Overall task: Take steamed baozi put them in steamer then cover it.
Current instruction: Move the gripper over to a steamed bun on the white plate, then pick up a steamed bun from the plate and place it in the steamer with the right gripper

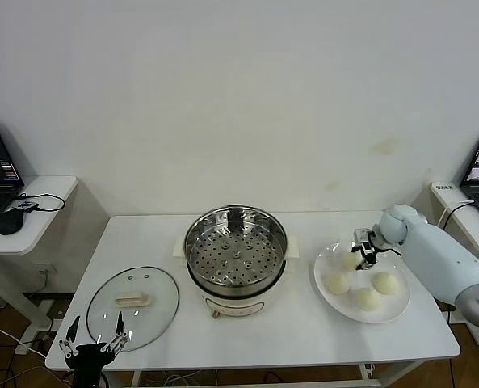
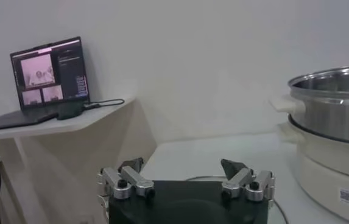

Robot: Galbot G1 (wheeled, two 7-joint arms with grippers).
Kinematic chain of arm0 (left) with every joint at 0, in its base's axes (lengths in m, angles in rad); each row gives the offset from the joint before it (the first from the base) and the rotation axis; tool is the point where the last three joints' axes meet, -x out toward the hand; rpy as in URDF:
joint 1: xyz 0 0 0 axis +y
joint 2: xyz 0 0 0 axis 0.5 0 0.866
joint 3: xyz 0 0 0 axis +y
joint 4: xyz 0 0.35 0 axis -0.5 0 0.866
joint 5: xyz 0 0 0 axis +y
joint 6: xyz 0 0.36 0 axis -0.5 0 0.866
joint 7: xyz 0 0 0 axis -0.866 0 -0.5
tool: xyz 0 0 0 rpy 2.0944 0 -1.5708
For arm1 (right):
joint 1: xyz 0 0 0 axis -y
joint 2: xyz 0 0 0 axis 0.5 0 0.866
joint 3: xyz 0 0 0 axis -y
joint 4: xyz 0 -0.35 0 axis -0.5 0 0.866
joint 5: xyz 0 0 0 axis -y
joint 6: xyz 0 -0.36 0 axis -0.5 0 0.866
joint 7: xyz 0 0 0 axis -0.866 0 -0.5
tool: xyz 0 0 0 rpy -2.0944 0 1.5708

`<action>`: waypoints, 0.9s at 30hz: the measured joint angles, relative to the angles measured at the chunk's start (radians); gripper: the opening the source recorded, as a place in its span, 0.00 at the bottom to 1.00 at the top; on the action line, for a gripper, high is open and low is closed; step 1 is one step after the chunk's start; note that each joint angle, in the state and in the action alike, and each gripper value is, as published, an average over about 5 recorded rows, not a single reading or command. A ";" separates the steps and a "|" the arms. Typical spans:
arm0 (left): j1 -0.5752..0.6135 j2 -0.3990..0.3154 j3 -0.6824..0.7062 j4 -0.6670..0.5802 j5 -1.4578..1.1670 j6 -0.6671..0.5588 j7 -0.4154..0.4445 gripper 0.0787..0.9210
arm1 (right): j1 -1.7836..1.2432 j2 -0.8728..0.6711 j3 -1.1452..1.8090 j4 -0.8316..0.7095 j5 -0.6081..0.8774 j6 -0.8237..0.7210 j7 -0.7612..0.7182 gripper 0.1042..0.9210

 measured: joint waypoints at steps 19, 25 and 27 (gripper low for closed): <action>0.004 0.021 0.032 -0.024 -0.008 -0.001 0.002 0.88 | 0.336 -0.225 -0.276 0.382 0.320 -0.068 0.003 0.48; -0.003 0.022 0.043 -0.024 -0.012 -0.001 0.002 0.88 | 0.502 -0.179 -0.414 0.440 0.436 -0.068 0.020 0.47; -0.005 0.022 0.043 -0.026 -0.013 0.000 0.002 0.88 | 0.540 -0.150 -0.452 0.450 0.468 -0.065 0.026 0.47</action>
